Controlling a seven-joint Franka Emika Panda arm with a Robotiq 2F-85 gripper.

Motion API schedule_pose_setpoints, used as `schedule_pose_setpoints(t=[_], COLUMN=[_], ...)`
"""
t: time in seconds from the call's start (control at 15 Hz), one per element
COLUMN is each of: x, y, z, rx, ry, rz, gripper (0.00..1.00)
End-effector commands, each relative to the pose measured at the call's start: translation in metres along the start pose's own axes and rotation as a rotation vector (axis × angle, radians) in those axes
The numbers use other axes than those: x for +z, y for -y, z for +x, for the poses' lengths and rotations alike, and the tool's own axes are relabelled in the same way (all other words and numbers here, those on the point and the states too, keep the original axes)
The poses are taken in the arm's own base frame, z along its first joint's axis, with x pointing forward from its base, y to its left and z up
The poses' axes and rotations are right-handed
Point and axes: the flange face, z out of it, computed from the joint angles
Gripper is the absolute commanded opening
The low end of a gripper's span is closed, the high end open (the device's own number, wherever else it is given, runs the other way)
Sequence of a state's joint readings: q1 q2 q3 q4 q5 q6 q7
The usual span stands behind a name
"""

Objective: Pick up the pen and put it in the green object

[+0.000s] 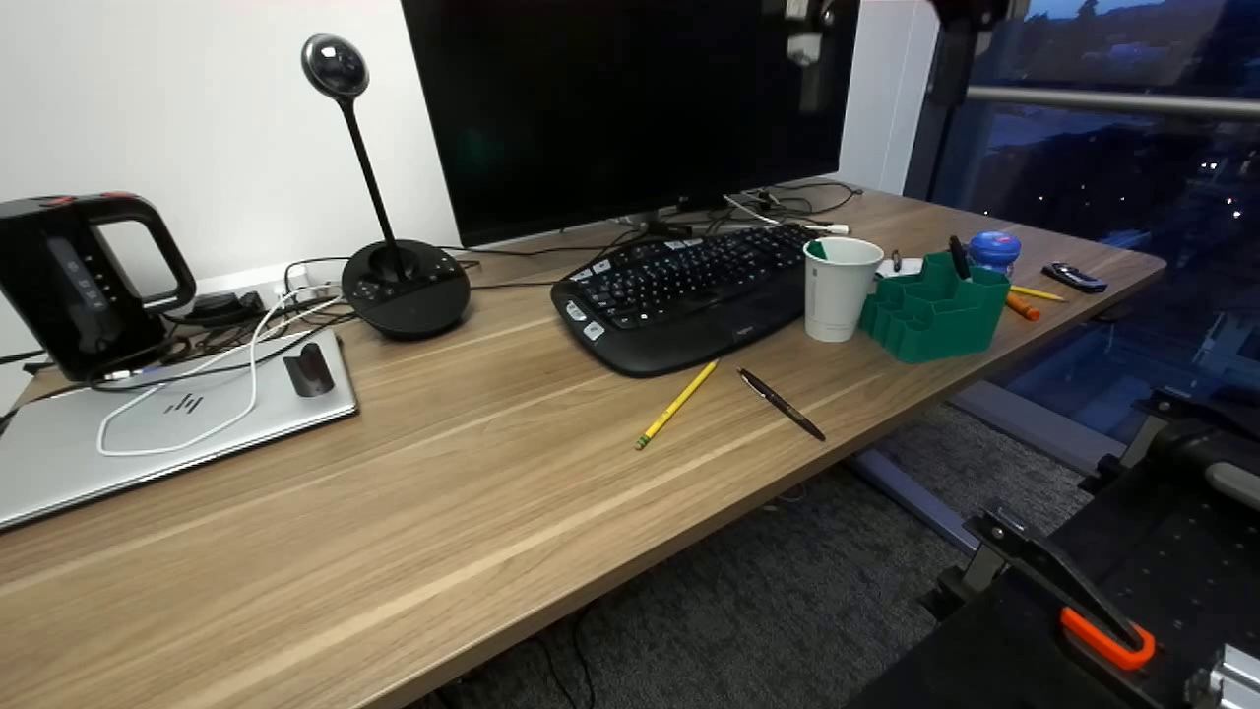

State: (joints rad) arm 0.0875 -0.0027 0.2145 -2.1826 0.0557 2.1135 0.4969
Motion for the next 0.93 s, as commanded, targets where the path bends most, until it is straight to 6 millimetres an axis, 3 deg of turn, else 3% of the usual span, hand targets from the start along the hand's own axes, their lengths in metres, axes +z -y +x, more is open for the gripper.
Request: schedule_pose_setpoints(t=[0.0,0.27,0.87], x=[0.043,0.090,0.192], y=[0.008,0.013,-0.023], z=[0.021,0.047,0.084], rx=[-0.007,0.010,-0.004], ry=[-0.080,-0.128,-0.132], rz=[0.055,0.095,-0.057], gripper=[1.00,1.00,1.00])
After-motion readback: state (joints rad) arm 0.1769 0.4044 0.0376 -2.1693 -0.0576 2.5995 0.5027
